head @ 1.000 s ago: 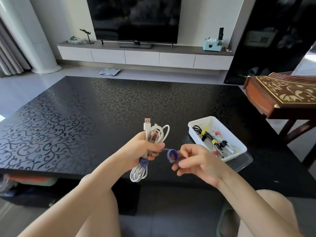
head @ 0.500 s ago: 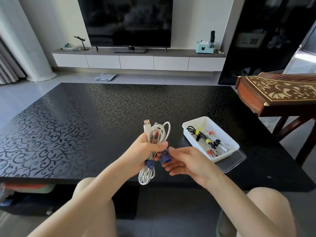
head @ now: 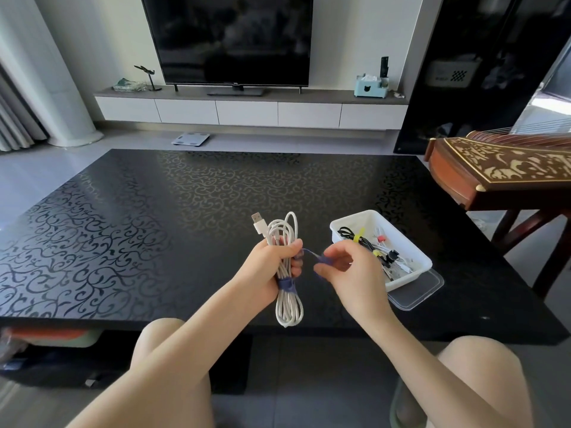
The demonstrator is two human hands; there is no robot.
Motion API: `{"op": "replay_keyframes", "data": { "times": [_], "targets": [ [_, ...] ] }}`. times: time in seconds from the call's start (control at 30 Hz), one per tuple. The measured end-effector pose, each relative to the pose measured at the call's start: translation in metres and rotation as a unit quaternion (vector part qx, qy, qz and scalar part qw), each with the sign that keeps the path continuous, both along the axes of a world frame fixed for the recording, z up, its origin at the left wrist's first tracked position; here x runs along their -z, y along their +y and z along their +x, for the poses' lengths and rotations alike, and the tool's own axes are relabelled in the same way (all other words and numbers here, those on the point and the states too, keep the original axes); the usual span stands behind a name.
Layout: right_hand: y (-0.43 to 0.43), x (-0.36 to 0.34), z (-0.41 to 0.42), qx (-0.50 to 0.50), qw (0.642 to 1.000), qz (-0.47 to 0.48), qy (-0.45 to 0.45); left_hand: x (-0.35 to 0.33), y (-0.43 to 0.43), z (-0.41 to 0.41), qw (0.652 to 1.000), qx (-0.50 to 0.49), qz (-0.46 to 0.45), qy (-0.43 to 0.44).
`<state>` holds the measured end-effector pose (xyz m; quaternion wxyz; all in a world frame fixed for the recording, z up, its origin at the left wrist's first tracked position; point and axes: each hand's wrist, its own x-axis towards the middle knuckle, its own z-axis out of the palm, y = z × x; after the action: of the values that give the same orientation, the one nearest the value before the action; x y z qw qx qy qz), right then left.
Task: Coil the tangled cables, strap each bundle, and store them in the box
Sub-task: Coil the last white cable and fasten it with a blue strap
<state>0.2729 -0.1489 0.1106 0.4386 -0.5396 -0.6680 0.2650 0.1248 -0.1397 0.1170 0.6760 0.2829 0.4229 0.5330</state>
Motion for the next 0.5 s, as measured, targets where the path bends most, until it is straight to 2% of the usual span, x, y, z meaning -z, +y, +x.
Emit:
{"op": "replay_keyframes", "data": {
  "times": [0.13,0.23,0.3,0.37,0.43,0.5],
  "targets": [
    [-0.003,-0.001,0.008,0.020,0.974,0.212,-0.074,-0.001,0.004,-0.007,0.996,-0.004,-0.048,-0.074],
    [-0.009,-0.004,0.019,-0.067,0.960,0.266,-0.051,-0.001,0.005,-0.015,0.987,-0.009,-0.088,-0.132],
    [-0.015,-0.006,0.026,-0.168,0.963,0.209,0.023,-0.002,0.005,-0.020,0.985,-0.014,-0.106,-0.138],
    [-0.020,-0.011,0.026,-0.220,0.966,0.091,0.101,-0.002,0.005,-0.021,0.986,-0.006,-0.121,-0.118],
    [-0.020,-0.013,0.022,-0.196,0.969,0.007,0.152,-0.004,0.001,-0.017,0.986,0.020,-0.133,-0.099],
    [-0.016,-0.013,0.016,-0.133,0.980,-0.011,0.145,-0.004,-0.003,-0.011,0.985,0.050,-0.137,-0.088]
  ]
}}
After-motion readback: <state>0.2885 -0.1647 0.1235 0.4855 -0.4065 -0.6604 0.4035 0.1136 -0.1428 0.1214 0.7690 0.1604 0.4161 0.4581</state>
